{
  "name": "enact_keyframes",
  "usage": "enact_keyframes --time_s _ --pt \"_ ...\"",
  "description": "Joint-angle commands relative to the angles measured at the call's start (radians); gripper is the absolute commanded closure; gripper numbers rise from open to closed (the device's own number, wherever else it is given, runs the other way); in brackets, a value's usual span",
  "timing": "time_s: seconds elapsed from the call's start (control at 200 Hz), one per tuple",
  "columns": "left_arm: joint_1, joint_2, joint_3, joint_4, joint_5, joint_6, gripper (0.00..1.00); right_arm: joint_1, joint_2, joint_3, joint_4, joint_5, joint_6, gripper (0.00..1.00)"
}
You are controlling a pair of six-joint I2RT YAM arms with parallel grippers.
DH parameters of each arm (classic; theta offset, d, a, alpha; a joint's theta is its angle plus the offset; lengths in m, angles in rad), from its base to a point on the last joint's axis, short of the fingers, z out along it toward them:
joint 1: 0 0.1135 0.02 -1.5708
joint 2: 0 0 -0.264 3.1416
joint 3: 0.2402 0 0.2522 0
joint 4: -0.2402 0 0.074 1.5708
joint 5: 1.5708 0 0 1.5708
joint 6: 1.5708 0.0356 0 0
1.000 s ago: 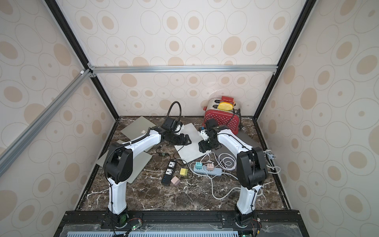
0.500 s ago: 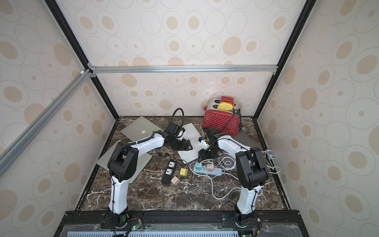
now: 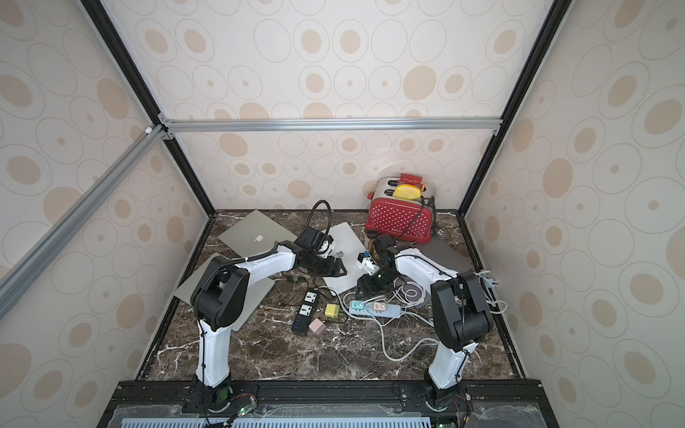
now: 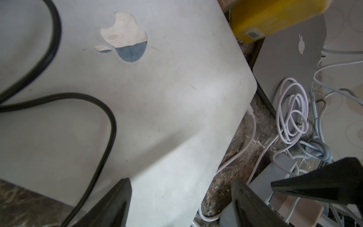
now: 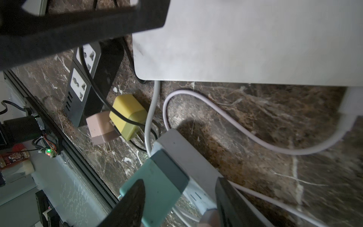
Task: Unplug the laptop charger
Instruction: Remove the charging cable from the laptop.
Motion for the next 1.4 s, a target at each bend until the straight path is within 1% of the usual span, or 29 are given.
enact_keyframes --time_s 0.0,0.07,0.175,0.235,0.32,0.471,0.616,0.751,0.801,0.891,0.941,1.112,1.127,1.172,1.297,1.397 --pt "-0.014 -0.01 0.041 -0.033 -0.007 0.052 0.17 -0.016 0.016 0.126 -0.081 0.096 -0.025 0.38" --pt "-0.021 -0.016 0.05 -0.041 -0.021 0.083 0.12 -0.05 0.065 0.214 -0.122 0.133 -0.048 0.38" --pt "-0.037 -0.057 0.02 -0.046 -0.071 0.155 0.01 -0.096 0.126 0.268 -0.117 0.16 -0.069 0.38" --pt "-0.045 -0.077 0.01 -0.059 -0.093 0.195 0.01 -0.108 0.163 0.292 -0.129 0.171 -0.08 0.38" --pt "-0.045 -0.082 0.033 -0.102 -0.115 0.242 0.01 -0.114 0.206 0.303 -0.116 0.175 -0.087 0.38" --pt "-0.047 -0.024 0.15 -0.197 -0.124 0.327 0.01 -0.118 0.291 0.345 -0.125 0.203 -0.109 0.38" --pt "-0.055 0.037 0.231 -0.235 -0.115 0.357 0.01 -0.123 0.317 0.343 -0.126 0.213 -0.122 0.4" --pt "-0.073 0.06 0.238 -0.234 -0.121 0.373 0.01 -0.123 0.31 0.293 -0.113 0.227 -0.122 0.42" --pt "-0.086 0.057 0.226 -0.23 -0.134 0.384 0.01 -0.123 0.304 0.274 -0.104 0.224 -0.118 0.43" --pt "-0.114 0.057 0.209 -0.231 -0.169 0.411 0.01 -0.123 0.293 0.239 -0.08 0.223 -0.109 0.52" --pt "-0.128 0.057 0.204 -0.236 -0.194 0.428 0.01 -0.12 0.291 0.224 -0.072 0.226 -0.103 0.55" --pt "-0.138 0.093 0.225 -0.265 -0.304 0.455 0.01 -0.106 0.293 0.179 -0.025 0.248 -0.074 0.59" --pt "-0.137 0.097 0.225 -0.293 -0.313 0.457 0.01 -0.104 0.29 0.174 -0.018 0.255 -0.07 0.59" --pt "-0.137 0.105 0.224 -0.295 -0.337 0.463 0.01 -0.098 0.283 0.16 0.006 0.269 -0.057 0.62" --pt "-0.143 0.117 0.212 -0.282 -0.353 0.469 0.01 -0.092 0.271 0.13 0.064 0.267 -0.023 0.68" --pt "-0.16 0.126 0.209 -0.283 -0.377 0.481 0.01 -0.087 0.28 0.121 0.085 0.265 -0.015 0.71"
